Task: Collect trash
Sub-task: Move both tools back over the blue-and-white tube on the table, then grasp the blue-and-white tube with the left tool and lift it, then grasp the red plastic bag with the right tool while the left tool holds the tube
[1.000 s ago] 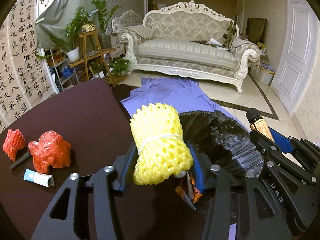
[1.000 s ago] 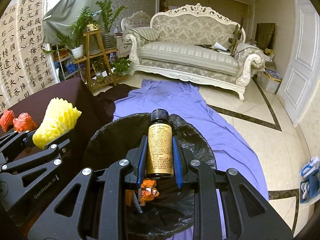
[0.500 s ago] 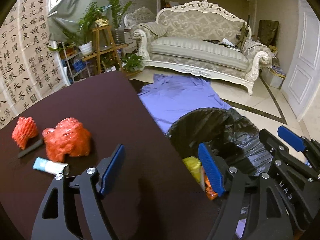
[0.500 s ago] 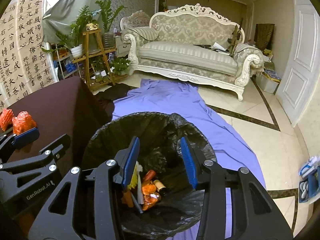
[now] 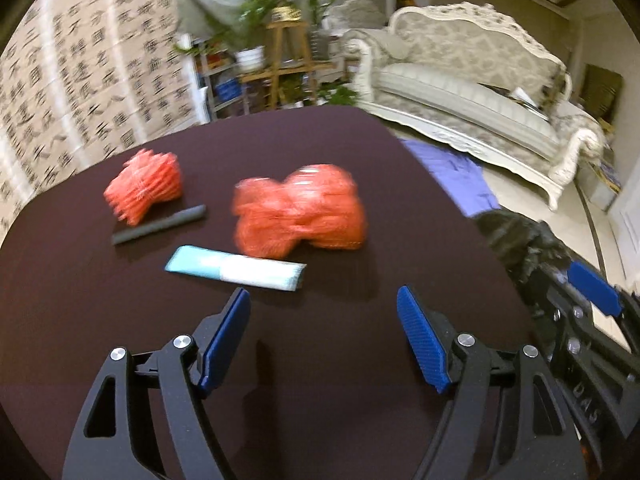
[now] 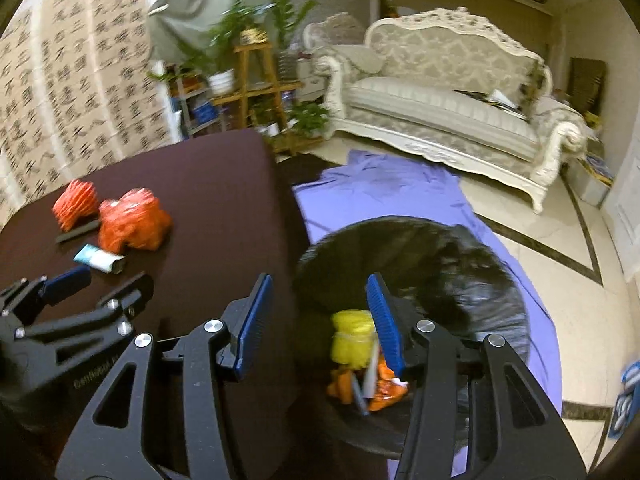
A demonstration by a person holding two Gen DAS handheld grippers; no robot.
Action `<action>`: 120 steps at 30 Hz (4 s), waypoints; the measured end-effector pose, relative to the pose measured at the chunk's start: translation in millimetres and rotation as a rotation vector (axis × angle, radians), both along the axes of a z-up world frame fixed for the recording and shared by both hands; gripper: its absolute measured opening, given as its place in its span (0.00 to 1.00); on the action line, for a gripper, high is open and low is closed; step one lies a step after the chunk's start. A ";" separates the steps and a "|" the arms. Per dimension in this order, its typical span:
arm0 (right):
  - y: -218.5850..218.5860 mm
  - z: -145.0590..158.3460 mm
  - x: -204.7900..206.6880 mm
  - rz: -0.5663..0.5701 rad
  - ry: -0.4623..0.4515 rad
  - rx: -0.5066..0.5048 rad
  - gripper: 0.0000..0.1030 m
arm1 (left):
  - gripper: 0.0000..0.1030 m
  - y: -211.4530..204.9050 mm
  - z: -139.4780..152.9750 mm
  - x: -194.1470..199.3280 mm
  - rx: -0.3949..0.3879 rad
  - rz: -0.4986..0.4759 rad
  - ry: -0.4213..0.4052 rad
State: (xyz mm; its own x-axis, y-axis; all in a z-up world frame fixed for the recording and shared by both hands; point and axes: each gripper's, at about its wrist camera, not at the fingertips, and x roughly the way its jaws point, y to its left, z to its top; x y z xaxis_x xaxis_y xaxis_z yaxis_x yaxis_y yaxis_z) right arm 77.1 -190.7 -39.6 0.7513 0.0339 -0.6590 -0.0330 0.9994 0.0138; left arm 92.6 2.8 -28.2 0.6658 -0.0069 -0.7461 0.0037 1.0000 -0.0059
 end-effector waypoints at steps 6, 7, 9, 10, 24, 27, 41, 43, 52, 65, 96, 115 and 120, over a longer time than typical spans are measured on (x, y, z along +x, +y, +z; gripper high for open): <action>19.5 0.2 9.3 0.044 0.025 -0.009 0.49 | 0.72 25.4 1.2 13.2 -0.030 0.065 0.009; 21.5 -0.1 10.1 0.045 0.028 -0.009 0.49 | 0.73 27.5 1.2 16.9 -0.034 0.071 0.011; 23.9 -0.1 11.8 0.047 0.032 -0.010 0.49 | 0.73 30.0 -1.0 24.1 -0.034 0.071 0.022; 25.8 -0.2 13.0 0.047 0.035 -0.011 0.49 | 0.73 29.8 -2.9 28.2 -0.029 0.066 0.037; 40.6 -4.3 10.3 0.065 0.046 -0.015 0.49 | 0.73 58.0 -11.3 -1.0 -0.039 0.075 0.078; 43.7 -5.3 7.8 0.073 0.047 -0.014 0.49 | 0.73 66.5 -10.3 -7.1 -0.036 0.082 0.080; 58.4 -5.9 11.0 0.100 0.060 -0.014 0.49 | 0.65 75.0 -9.4 10.4 -0.054 0.083 0.072; 61.5 -6.3 12.5 0.106 0.064 -0.018 0.49 | 0.54 74.6 -8.5 8.0 -0.027 0.074 0.062; 80.6 -7.7 18.5 0.143 0.078 -0.028 0.49 | 0.18 83.9 -7.3 -7.2 0.028 0.028 0.031; 119.6 -9.0 31.5 0.207 0.101 -0.039 0.66 | 0.17 116.7 -5.5 -23.0 0.015 0.084 0.030; 162.2 -4.1 85.2 0.194 0.105 0.001 0.71 | 0.17 176.4 -3.2 -15.1 -0.003 0.224 0.003; 170.7 3.8 103.3 0.208 0.101 0.027 0.77 | 0.17 184.1 -5.8 -8.2 -0.033 0.224 0.013; 183.4 -4.5 104.3 0.227 0.119 -0.028 0.76 | 0.17 185.5 -5.8 -7.3 -0.037 0.225 0.016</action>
